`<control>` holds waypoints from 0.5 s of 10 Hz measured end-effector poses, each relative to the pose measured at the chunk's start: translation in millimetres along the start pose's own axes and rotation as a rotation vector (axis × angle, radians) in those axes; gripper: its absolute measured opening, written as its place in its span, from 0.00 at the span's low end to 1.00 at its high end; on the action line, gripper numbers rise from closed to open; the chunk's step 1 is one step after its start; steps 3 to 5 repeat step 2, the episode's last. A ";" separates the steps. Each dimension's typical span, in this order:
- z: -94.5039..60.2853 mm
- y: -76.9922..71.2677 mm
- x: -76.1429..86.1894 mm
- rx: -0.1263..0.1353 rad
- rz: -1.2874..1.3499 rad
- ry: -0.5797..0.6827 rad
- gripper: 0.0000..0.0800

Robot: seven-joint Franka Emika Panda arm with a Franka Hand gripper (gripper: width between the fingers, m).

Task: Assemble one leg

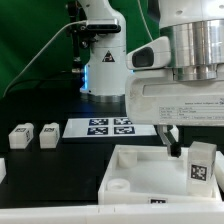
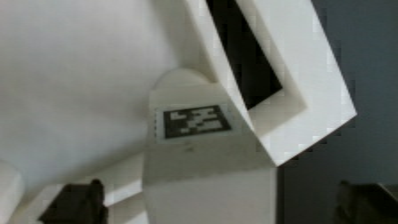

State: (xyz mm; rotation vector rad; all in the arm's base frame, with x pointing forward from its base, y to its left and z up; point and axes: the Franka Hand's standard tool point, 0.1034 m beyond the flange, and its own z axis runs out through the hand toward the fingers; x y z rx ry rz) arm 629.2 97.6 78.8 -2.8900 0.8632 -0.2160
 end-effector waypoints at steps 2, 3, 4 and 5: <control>0.6 0.3 -0.2 -0.001 0.000 -0.001 0.81; 0.6 0.3 -0.2 -0.001 0.000 -0.001 0.81; 0.6 0.3 -0.2 -0.001 0.000 -0.001 0.81; 0.6 0.3 -0.2 -0.001 0.000 -0.001 0.81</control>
Offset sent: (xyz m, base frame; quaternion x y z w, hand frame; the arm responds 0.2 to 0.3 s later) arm 0.0000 0.0000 0.0000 0.0000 0.0000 0.0000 1.0000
